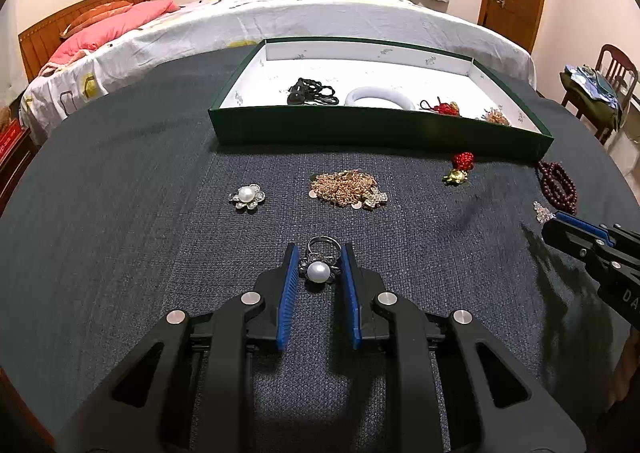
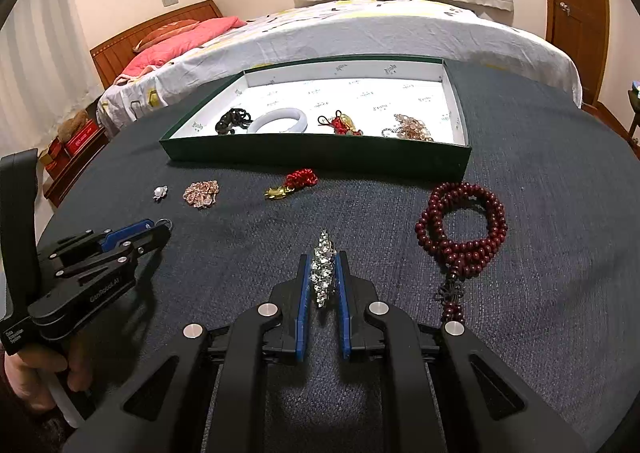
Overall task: Organize jewelry
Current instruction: 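Carry the pearl ring and rhinestone brooch into the white box and open both tools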
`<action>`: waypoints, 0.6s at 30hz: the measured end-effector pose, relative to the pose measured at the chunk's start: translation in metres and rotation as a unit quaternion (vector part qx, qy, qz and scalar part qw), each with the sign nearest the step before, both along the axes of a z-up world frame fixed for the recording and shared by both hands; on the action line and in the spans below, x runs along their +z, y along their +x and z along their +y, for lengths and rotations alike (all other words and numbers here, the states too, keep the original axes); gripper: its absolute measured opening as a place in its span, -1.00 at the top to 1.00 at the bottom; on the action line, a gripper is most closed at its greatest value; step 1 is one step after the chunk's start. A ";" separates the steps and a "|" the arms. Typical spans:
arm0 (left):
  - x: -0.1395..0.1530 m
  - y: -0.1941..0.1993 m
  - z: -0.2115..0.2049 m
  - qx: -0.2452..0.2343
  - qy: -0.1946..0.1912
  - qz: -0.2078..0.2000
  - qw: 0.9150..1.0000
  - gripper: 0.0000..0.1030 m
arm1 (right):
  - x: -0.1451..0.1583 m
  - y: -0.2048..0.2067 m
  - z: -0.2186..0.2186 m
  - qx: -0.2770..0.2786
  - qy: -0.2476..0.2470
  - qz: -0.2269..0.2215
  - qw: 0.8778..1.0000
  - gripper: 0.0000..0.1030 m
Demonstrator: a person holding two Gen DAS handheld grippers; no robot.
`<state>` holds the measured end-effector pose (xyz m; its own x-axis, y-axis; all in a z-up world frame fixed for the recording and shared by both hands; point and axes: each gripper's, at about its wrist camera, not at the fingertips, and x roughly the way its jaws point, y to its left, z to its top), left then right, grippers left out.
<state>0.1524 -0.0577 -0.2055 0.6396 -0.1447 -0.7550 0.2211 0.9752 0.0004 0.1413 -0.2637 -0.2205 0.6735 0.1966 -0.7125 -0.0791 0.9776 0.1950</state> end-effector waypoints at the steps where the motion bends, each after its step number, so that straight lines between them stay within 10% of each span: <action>1: 0.000 0.000 0.000 0.000 0.000 0.000 1.000 0.59 | -0.001 -0.001 -0.001 -0.001 0.000 0.000 1.000 0.75; 18: 0.014 -0.008 0.003 0.005 -0.010 -0.017 1.000 0.59 | 0.002 -0.011 -0.001 -0.015 0.002 -0.011 1.000 0.75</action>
<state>0.1443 -0.0550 -0.1912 0.6657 -0.1531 -0.7304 0.2115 0.9773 -0.0121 0.1305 -0.2651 -0.2181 0.6953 0.1788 -0.6962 -0.0536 0.9788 0.1979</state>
